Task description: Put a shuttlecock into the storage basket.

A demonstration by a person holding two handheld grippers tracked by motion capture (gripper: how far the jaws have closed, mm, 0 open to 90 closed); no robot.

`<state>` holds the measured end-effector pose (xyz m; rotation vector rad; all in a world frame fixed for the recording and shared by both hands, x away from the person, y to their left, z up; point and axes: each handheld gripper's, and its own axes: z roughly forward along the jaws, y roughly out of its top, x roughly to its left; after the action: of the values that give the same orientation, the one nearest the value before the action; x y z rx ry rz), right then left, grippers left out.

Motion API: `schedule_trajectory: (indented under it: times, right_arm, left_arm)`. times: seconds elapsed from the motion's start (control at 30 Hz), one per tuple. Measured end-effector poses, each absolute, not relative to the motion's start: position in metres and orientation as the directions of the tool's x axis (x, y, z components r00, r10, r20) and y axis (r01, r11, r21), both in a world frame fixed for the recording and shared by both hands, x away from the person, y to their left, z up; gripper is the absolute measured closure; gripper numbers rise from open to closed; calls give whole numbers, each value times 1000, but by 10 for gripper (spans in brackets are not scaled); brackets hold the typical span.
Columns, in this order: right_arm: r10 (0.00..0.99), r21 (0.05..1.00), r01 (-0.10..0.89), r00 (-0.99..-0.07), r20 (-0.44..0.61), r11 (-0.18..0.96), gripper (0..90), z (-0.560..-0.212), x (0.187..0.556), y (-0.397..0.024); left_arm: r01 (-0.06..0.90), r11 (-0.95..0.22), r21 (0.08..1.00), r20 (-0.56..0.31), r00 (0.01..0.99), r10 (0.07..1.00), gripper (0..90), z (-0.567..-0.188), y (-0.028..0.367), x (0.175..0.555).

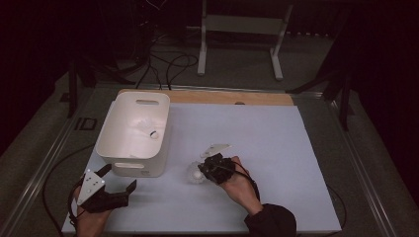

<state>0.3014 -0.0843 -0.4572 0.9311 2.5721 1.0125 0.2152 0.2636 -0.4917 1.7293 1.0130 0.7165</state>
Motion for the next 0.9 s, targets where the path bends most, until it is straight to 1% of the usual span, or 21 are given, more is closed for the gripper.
schedule_trajectory:
  times: [0.9]
  right_arm:
    - [652, 705, 472, -758, 18, 529, 891, -442, 305, -88]
  left_arm:
    - [305, -180, 935, 13, 479, 878, 10, -492, 264, 215]
